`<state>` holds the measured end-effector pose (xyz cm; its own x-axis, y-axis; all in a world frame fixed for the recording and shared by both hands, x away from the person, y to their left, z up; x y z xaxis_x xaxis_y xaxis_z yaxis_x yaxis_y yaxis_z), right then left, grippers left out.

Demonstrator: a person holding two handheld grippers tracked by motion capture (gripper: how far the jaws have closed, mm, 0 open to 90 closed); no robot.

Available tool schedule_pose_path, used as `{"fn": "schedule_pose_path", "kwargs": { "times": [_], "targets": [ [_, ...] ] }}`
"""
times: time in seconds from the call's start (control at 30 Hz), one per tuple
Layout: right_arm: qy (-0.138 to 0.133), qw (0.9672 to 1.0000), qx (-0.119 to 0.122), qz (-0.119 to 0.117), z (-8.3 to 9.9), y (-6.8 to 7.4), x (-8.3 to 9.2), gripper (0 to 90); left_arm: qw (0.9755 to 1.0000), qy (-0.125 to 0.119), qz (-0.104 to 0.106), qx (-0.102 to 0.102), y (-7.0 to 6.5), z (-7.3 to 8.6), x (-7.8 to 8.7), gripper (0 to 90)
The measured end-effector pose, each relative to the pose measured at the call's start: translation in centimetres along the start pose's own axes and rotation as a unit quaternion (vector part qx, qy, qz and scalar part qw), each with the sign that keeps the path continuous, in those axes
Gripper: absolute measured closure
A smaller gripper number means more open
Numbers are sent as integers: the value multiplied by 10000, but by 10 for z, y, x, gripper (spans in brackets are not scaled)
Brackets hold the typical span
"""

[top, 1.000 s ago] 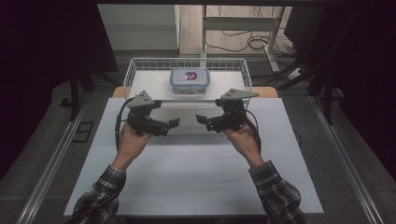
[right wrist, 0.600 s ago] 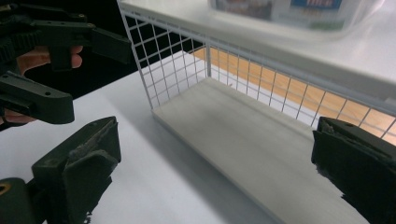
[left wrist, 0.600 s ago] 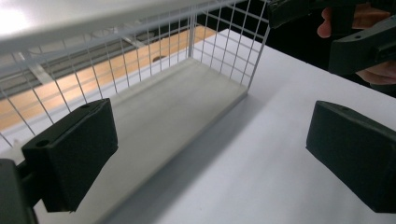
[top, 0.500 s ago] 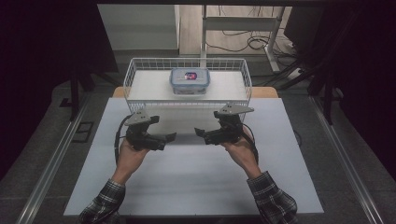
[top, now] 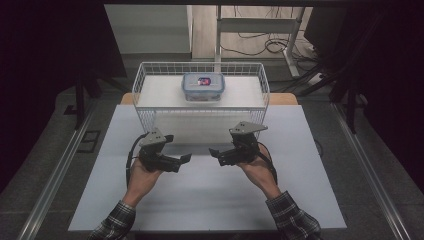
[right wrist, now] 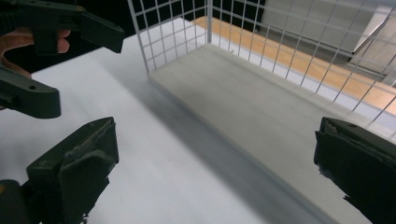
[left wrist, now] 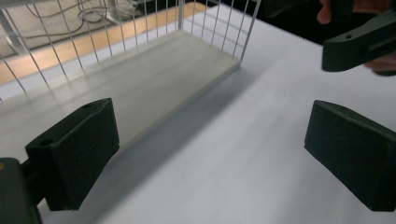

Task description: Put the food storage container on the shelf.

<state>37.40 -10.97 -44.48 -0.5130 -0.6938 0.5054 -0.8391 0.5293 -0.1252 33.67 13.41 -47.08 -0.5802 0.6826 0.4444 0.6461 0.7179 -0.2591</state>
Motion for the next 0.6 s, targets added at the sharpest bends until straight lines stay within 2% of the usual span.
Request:
{"fn": "schedule_pose_path", "kwargs": {
  "times": [0.13, 0.6],
  "targets": [
    [55, 10000, -1, -8, 5, 2, 1, 0, 9999, 117, -84, -62, -1, 7, -2, 25],
    [301, 9995, 16, -44, 23, 14, -4, 0, 9998, 142, 1, 164, 0, 25, 4, 25]
  ]
}}
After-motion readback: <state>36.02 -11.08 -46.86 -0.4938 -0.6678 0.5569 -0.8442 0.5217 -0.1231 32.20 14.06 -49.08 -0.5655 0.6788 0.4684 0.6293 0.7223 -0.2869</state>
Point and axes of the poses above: each handheld gripper's, and its own axes: x roughly backward along the jaws, z roughly out of its underside, y roughly to its left, the point moved 3 cm from there along -x, roughly forward along the jaws, and after that the axes turned 9 degrees about x, right-handed, at the moved point
